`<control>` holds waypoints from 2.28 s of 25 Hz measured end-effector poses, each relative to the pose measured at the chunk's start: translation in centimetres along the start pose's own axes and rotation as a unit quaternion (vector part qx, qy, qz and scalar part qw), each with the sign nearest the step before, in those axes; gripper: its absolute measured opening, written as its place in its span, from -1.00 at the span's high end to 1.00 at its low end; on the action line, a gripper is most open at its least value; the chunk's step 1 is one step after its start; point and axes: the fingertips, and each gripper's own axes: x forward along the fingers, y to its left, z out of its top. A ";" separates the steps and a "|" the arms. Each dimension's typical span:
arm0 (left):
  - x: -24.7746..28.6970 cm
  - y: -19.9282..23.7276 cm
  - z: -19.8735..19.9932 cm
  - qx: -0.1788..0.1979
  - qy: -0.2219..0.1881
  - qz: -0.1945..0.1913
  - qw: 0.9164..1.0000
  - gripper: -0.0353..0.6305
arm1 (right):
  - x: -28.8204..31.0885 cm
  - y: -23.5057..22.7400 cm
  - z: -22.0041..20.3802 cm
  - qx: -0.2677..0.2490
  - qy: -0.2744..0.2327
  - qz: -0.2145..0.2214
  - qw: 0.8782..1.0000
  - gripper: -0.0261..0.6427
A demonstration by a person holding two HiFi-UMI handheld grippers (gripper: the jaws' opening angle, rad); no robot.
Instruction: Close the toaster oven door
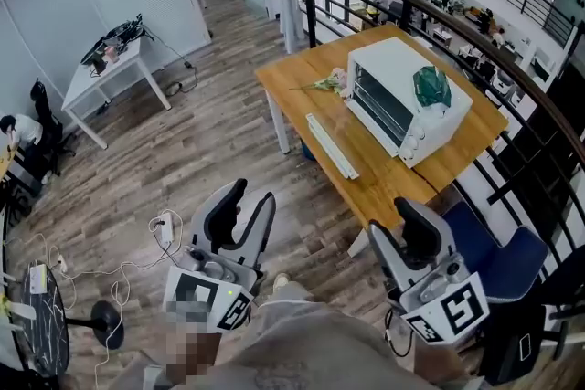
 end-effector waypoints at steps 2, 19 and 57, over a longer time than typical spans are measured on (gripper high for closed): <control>0.3 0.2 -0.4 0.003 0.003 -0.001 1.000 0.40 | 0.4 -0.4 -0.2 -0.001 -0.001 0.004 1.000 0.38; 13.4 6.4 -7.8 0.002 0.068 -0.085 0.994 0.40 | 7.7 -9.9 -8.0 0.008 0.084 -0.090 0.992 0.38; 35.1 17.6 -49.8 0.088 0.444 -0.323 0.831 0.27 | 8.6 -21.1 -47.8 0.269 0.392 -0.305 0.825 0.16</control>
